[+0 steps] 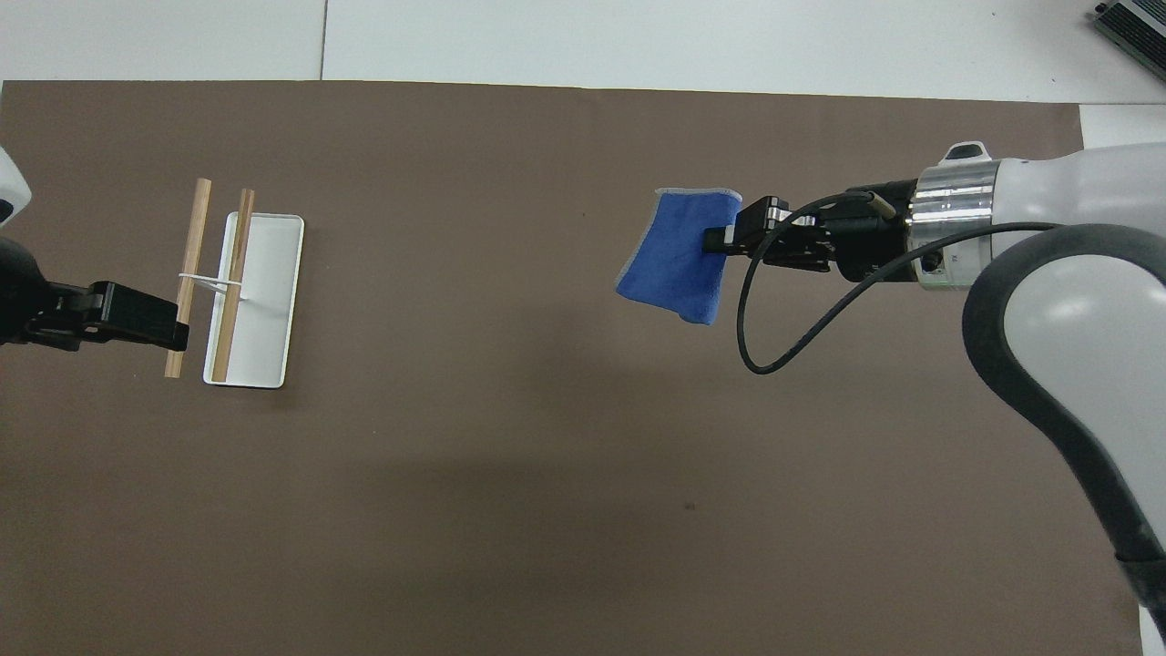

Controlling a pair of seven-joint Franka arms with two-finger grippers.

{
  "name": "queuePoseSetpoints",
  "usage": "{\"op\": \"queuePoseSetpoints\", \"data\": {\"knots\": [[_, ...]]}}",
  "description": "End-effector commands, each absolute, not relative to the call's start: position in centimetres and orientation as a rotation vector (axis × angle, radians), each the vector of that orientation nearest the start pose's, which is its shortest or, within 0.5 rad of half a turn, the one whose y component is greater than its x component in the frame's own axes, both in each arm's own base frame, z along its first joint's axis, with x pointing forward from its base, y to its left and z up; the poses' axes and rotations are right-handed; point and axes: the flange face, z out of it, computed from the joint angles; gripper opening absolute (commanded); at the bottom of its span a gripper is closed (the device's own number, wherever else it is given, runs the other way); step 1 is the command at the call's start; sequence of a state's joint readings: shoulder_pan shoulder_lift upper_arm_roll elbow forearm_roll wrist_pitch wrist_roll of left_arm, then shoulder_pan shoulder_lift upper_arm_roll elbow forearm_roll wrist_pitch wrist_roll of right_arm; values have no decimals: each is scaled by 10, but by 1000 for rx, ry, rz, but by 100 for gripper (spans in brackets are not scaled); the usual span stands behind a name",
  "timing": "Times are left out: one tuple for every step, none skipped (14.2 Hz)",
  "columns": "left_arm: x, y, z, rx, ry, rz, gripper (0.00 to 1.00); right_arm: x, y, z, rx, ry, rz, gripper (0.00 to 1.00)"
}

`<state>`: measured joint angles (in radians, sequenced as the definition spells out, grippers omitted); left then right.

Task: Right arm passes towel to left arm to hang
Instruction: 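Lift the blue towel with the right gripper toward the table center, then carry the towel inward while the left gripper reaches toward it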

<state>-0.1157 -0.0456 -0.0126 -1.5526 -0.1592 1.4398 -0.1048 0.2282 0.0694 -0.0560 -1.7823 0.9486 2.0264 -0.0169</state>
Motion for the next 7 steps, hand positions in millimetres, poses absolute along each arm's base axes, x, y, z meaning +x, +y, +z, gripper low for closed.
{"op": "queuePoseSetpoints", "data": {"knots": [[503, -119, 636, -3379, -148, 89, 100, 584, 151, 550, -2094, 244, -74, 0], [501, -131, 633, -3400, -224, 80, 100, 583, 154, 550, -2031, 273, -60, 0], [500, -137, 630, -3453, -296, 85, 100, 584, 157, 550, -1976, 284, -54, 0], [500, -143, 629, -3517, -406, 92, 100, 583, 160, 549, -1934, 267, -64, 0], [501, -148, 629, -3541, -560, 74, 100, 581, 164, 544, -1887, 242, -79, 0], [501, -166, 630, -3543, -684, 40, 100, 579, 169, 541, -1823, 240, -88, 0], [500, -181, 628, -3537, -806, 23, 100, 577, 174, 541, -1774, 258, -77, 0]]}}
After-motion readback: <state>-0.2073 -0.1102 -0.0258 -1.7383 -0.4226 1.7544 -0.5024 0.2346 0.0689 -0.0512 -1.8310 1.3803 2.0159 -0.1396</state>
